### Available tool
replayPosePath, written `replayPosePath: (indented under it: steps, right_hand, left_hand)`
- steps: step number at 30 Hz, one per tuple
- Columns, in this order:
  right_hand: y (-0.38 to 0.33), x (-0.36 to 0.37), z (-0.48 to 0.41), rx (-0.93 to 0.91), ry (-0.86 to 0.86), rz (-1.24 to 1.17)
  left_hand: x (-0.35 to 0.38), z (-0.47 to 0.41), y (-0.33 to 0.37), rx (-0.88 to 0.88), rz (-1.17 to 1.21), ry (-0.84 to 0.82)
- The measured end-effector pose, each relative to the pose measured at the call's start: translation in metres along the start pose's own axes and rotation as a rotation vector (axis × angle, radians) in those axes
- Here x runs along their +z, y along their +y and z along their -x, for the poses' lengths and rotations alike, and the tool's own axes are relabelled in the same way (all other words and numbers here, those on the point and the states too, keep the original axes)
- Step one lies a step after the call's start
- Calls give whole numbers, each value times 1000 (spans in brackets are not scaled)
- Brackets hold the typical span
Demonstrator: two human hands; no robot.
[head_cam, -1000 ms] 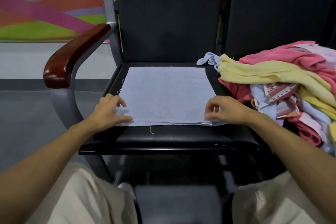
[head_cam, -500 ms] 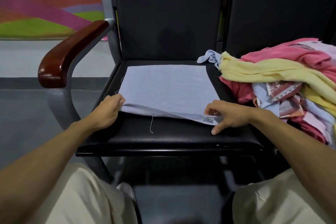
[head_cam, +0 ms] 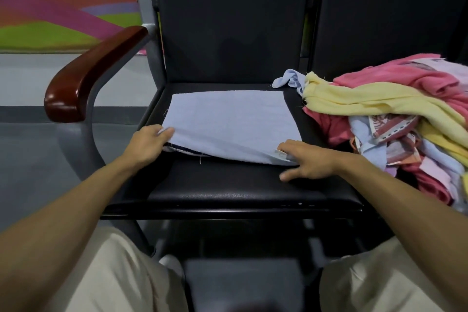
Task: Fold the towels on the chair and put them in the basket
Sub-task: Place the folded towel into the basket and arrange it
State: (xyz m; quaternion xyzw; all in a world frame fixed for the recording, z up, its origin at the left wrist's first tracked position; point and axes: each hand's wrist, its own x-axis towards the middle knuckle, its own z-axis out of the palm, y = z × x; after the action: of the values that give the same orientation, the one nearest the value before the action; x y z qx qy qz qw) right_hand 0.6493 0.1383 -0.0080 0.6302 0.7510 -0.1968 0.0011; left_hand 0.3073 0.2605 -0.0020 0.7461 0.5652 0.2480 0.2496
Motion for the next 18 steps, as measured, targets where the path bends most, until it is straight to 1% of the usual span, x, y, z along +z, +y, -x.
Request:
replayPosePath:
  steps: [2, 3, 6, 10, 12, 15, 18]
  right_hand:
    - [-1, -1, -2, -42, 109, 8]
    - [-1, -2, -1, -49, 151, 10]
    - [0, -5, 4, -34, 238, 4]
    - [0, -12, 15, 29, 346, 25]
    - [-6, -20, 21, 68, 402, 13]
    - [-19, -32, 34, 117, 486, -85]
    - [-28, -37, 47, 54, 557, -71]
  left_hand:
    - [3, 0, 4, -54, 44, 18]
    - [4, 0, 4, -50, 26, 15]
    - [-2, 6, 2, 23, -47, 16]
    - [-19, 19, -5, 133, -144, 18]
    - [-27, 27, -1, 179, -153, 78]
    - [-38, 40, 4, 223, -114, 128]
    - [-50, 52, 1, 257, -156, 81]
